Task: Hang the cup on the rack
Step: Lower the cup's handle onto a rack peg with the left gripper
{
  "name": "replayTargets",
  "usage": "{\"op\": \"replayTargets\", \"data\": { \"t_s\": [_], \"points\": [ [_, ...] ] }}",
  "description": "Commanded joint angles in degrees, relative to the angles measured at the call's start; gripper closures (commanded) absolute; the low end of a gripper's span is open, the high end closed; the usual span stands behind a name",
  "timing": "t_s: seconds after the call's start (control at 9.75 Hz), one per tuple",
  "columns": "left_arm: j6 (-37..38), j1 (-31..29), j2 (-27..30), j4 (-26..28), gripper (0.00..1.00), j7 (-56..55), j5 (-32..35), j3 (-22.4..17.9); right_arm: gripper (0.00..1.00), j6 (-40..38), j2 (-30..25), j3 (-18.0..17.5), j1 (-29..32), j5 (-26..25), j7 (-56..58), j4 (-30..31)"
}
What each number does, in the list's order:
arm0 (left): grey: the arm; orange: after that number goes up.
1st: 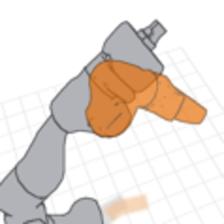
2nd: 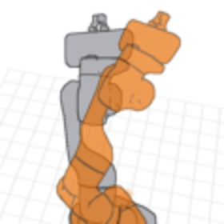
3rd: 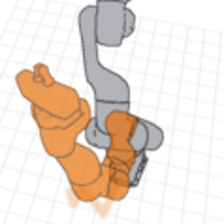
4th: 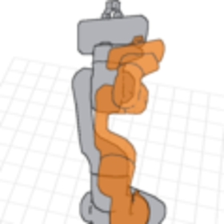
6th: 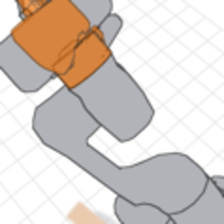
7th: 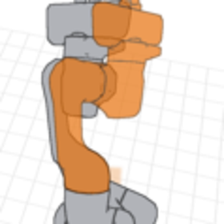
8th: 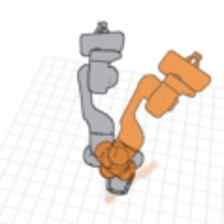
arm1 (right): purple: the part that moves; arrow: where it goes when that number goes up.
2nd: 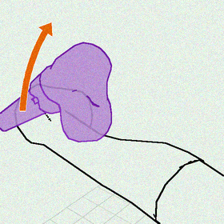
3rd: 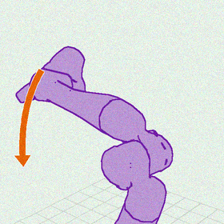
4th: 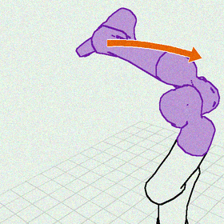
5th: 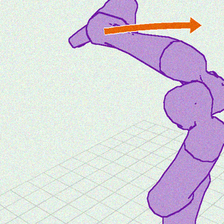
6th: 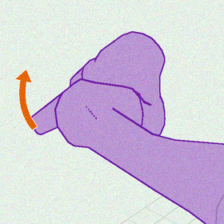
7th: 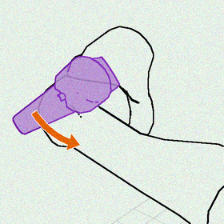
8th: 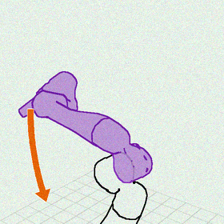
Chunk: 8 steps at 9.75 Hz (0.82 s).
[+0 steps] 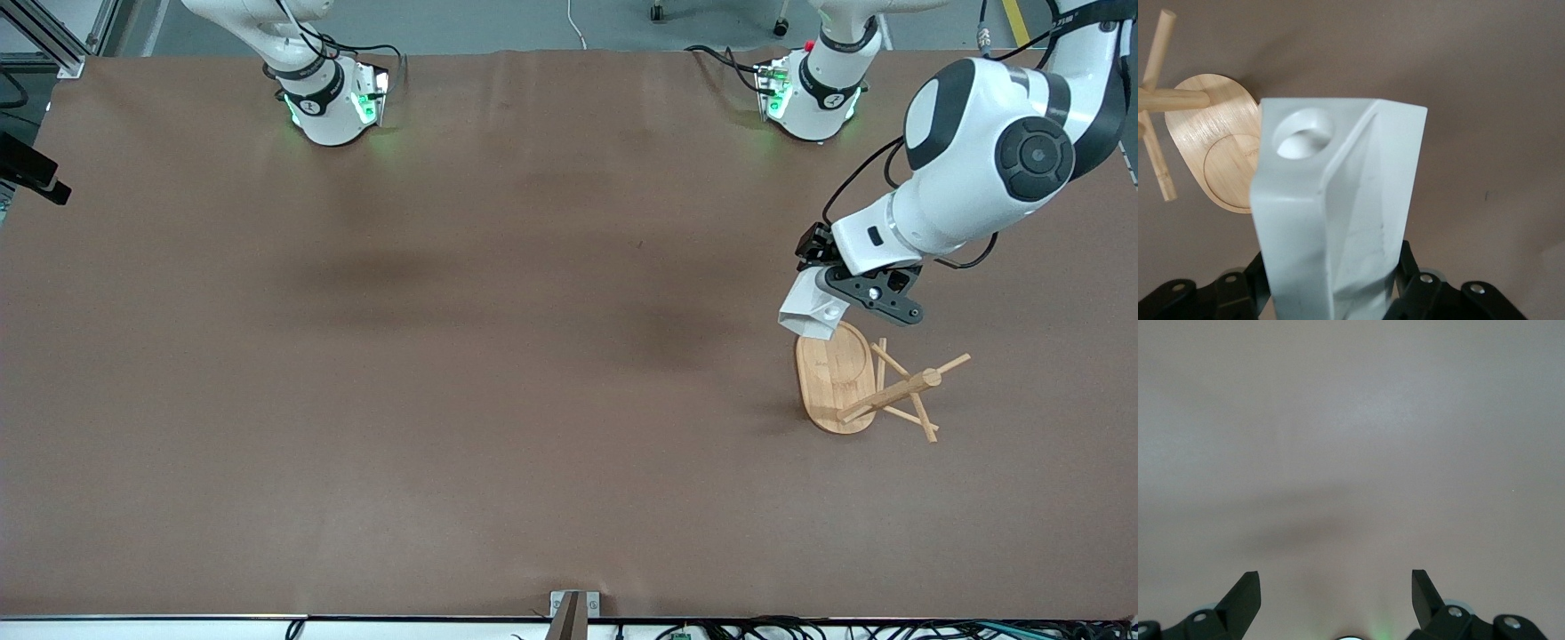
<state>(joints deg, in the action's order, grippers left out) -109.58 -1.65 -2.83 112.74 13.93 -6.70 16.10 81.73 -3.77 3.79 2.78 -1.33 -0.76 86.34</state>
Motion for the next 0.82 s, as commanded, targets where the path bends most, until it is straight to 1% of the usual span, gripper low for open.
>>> {"op": "replayTargets", "data": {
  "t_s": [0.0, 0.1, 0.31, 0.72],
  "points": [
    [-4.66, -1.42, 0.73, 5.47, 0.97, 3.37, -1.12, -0.1, 0.0, -0.7, 0.34, -1.24, 1.0, -0.69, 0.67, -1.09],
    [-5.72, -1.51, -0.32, 5.82, 0.97, 3.73, -1.12, -0.1, 0.0, -0.78, 0.34, -1.24, 1.08, -0.69, 0.67, -1.0],
    [-6.7, -1.51, -1.82, 4.87, 0.97, 4.95, -1.12, -0.1, 0.0, -0.87, 0.34, -1.06, 1.08, -0.61, 0.85, -1.0],
    [-6.88, -1.69, -4.8, -0.14, 0.98, 7.94, -0.33, -2.12, 0.0, -0.87, 0.34, -1.06, 1.17, -0.61, 1.11, -0.91]
  ]
}}
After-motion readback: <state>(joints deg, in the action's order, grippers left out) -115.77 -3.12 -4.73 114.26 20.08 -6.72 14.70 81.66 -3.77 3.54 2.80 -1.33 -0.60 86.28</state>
